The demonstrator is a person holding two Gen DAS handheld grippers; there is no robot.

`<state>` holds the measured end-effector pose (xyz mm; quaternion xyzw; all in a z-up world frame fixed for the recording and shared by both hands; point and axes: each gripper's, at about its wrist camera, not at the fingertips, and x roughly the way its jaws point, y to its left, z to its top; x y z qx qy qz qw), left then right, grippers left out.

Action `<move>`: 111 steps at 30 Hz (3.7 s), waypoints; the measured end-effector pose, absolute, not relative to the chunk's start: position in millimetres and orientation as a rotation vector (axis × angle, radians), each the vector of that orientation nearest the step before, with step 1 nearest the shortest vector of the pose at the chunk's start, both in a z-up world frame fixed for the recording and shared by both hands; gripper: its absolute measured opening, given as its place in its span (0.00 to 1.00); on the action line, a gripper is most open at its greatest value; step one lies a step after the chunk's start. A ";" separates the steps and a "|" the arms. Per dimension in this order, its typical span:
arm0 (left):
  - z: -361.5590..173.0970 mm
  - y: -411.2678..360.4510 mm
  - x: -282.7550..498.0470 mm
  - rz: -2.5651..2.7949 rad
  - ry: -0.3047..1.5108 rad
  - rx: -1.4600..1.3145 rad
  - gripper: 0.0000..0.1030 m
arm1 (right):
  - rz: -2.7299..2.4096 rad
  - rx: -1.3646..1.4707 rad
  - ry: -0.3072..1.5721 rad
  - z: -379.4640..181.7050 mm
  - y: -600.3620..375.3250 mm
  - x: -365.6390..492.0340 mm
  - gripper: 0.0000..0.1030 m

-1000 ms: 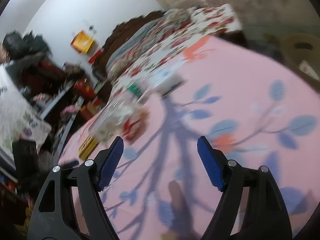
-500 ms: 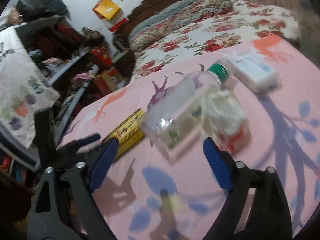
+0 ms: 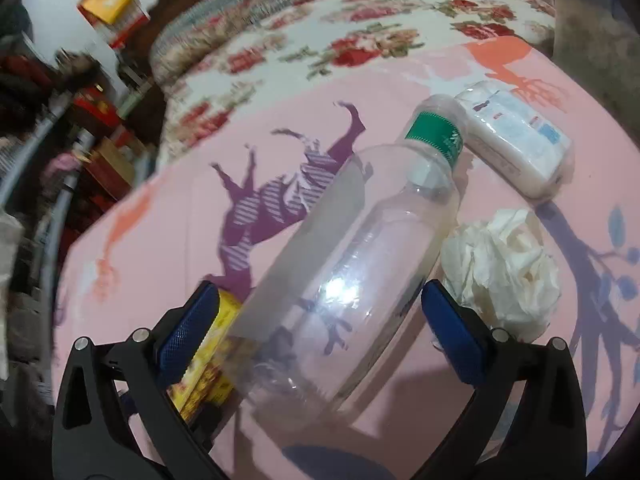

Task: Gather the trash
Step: 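Close the left tool on the yellow medicine box while the right tool reaches the clear bottle, then close the left tool on the yellow box while the right tool closes on the clear bottle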

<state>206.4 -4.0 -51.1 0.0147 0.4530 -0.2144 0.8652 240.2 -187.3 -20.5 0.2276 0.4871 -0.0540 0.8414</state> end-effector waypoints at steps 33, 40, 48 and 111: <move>-49.0 44.7 99.6 -0.321 0.926 -0.066 0.82 | 0.280 0.168 0.860 -27.7 -190.5 16.4 0.89; -49.9 41.3 101.0 -0.327 0.926 -0.062 0.88 | 0.277 0.122 0.822 -26.1 -174.9 12.7 0.91; -50.1 42.2 101.6 -0.343 0.925 -0.076 0.90 | 0.251 0.058 0.797 -24.4 -162.6 12.6 0.92; -49.3 50.7 101.3 -0.385 0.918 -0.126 0.92 | 0.221 0.050 0.826 -35.8 -152.3 12.2 0.92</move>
